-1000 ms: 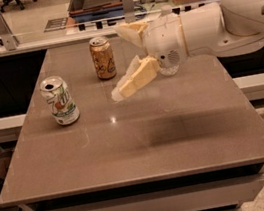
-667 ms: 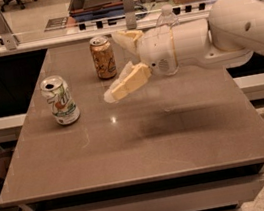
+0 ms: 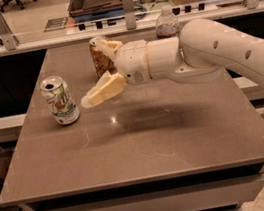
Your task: Knock 7up can over
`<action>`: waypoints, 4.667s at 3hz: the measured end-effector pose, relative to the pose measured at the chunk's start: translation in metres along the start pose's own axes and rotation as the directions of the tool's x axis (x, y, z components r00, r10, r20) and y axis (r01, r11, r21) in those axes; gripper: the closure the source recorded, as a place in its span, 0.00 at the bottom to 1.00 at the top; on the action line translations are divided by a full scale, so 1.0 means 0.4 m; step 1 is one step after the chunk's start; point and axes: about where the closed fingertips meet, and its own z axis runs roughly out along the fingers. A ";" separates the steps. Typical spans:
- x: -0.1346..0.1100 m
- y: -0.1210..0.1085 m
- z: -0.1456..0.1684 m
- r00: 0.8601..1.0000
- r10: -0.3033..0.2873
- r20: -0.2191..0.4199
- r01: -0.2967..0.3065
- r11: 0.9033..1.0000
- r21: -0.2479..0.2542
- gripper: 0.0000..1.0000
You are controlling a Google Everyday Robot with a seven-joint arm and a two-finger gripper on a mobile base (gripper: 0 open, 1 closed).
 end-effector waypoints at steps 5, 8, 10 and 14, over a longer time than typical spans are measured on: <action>0.064 0.095 0.262 0.983 0.102 0.153 -0.083 0.989 -0.125 0.07; 0.054 0.107 0.273 0.983 0.100 0.155 -0.079 0.987 -0.137 0.77; 0.036 0.103 0.266 0.988 0.091 0.123 -0.075 0.989 -0.131 1.00; 0.014 0.041 0.128 0.913 0.039 -0.407 -0.013 0.998 0.068 1.00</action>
Offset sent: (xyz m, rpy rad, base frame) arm 0.0029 0.0765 -0.0562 0.1319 0.0858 0.0954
